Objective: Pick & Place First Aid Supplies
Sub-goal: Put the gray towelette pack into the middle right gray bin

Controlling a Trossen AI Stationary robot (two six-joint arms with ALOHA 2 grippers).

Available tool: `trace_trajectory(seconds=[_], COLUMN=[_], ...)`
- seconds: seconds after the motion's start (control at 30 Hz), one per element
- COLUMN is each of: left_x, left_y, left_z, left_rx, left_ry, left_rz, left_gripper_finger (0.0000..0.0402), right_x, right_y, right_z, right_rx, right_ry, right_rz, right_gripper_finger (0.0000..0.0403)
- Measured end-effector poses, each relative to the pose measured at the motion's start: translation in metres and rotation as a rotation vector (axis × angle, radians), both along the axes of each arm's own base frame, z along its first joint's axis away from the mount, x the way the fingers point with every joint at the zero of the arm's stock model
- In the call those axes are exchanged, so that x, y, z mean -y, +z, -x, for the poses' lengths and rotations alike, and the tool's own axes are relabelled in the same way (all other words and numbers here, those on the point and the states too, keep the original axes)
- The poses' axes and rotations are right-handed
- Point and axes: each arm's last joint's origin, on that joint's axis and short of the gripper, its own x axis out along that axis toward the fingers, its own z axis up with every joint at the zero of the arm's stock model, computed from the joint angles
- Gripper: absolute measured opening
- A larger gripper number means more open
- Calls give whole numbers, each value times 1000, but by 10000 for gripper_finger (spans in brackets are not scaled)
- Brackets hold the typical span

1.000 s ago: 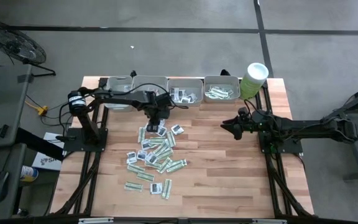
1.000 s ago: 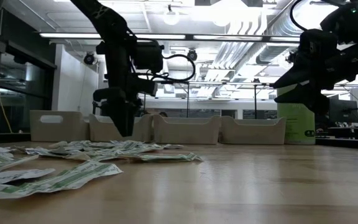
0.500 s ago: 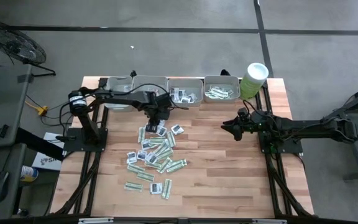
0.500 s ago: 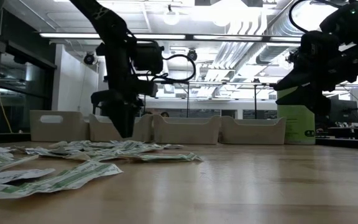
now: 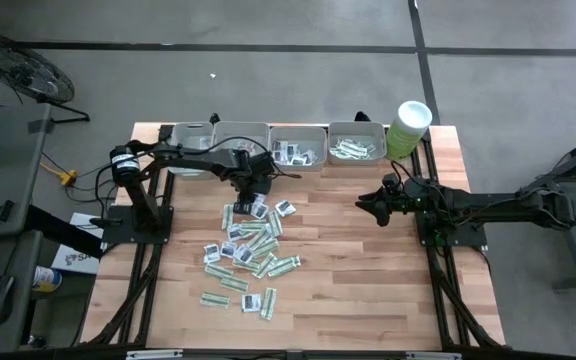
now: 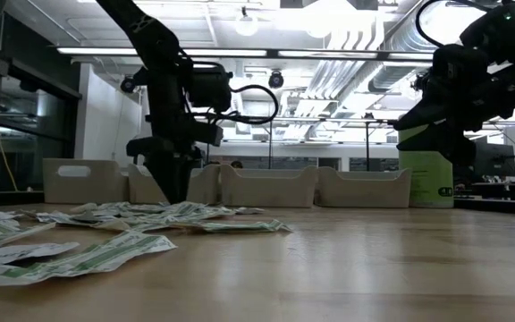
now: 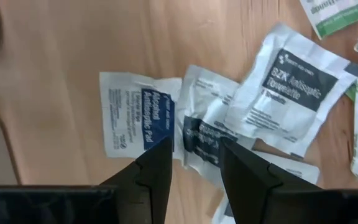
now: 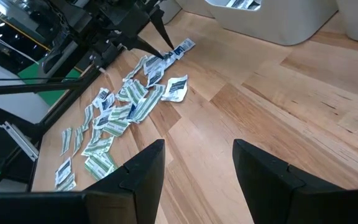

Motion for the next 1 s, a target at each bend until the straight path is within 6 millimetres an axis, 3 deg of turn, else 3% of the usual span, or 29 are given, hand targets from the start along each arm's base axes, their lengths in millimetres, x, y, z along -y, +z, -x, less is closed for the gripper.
trace_trajectory(seconds=[0.23, 0.6, 1.0], left_x=[0, 0, 0], left_y=[0, 0, 0], left_z=[0, 0, 0], left_rx=[-3, -3, -4], left_ry=[2, 2, 14], left_rz=[-6, -6, -6], left_gripper_finger=[123, 50, 13], right_x=[0, 0, 0], right_y=[0, 0, 0], right_z=[0, 0, 0], right_rx=[0, 0, 0], right_ry=[0, 0, 0], right_rz=[0, 0, 0], right_gripper_finger=[183, 183, 183])
